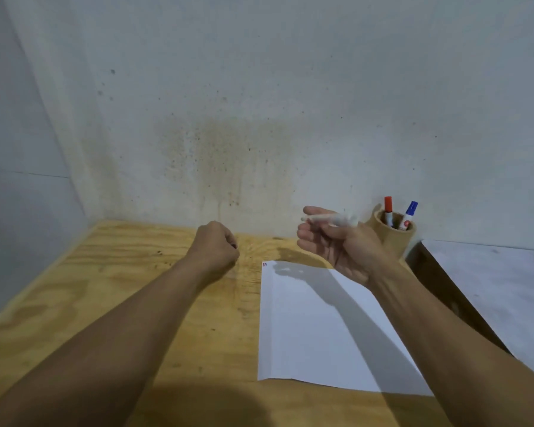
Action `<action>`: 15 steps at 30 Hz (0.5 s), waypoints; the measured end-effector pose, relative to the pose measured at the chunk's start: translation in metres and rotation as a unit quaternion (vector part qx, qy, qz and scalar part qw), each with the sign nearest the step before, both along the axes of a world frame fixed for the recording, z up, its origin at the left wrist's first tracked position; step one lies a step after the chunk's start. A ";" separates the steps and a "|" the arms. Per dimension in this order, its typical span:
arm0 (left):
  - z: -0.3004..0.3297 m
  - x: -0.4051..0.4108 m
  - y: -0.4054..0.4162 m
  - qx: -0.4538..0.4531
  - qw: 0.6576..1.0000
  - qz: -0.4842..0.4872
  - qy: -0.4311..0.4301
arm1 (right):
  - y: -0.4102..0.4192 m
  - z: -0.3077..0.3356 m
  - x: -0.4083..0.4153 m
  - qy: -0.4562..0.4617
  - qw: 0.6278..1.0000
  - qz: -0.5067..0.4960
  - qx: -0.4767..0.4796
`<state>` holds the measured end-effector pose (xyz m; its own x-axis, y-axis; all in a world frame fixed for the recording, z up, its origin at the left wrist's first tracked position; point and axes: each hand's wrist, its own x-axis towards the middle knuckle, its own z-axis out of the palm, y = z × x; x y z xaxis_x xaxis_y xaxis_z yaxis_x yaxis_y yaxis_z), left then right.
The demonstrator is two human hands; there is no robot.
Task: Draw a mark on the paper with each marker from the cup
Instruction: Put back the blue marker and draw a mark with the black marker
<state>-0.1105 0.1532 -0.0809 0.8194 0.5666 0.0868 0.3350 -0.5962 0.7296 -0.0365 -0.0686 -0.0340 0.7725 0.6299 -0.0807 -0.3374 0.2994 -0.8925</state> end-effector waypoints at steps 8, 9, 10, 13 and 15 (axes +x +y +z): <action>-0.018 0.011 0.007 0.054 0.997 -0.045 0.033 | 0.018 -0.032 0.004 -0.036 0.994 -0.095 -0.043; -0.019 0.009 0.006 0.060 0.997 -0.038 0.031 | 0.021 -0.036 0.003 -0.060 0.990 -0.105 -0.071; -0.020 0.006 0.003 0.066 0.998 -0.019 0.012 | 0.024 -0.040 0.003 -0.082 0.985 -0.114 -0.096; -0.020 -0.013 -0.018 0.128 0.985 0.034 -0.115 | 0.034 -0.048 0.001 -0.122 0.975 -0.134 -0.129; -0.026 -0.024 -0.033 0.175 0.970 -0.039 -0.165 | 0.040 -0.051 0.001 -0.135 0.970 -0.142 -0.143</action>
<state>-0.1342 0.1198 -0.1065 0.7531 0.3936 0.5272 0.0623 -0.8404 0.5384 -0.0360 -0.0282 -0.0852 0.9291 0.3697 0.0090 -0.0191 0.0724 -0.9972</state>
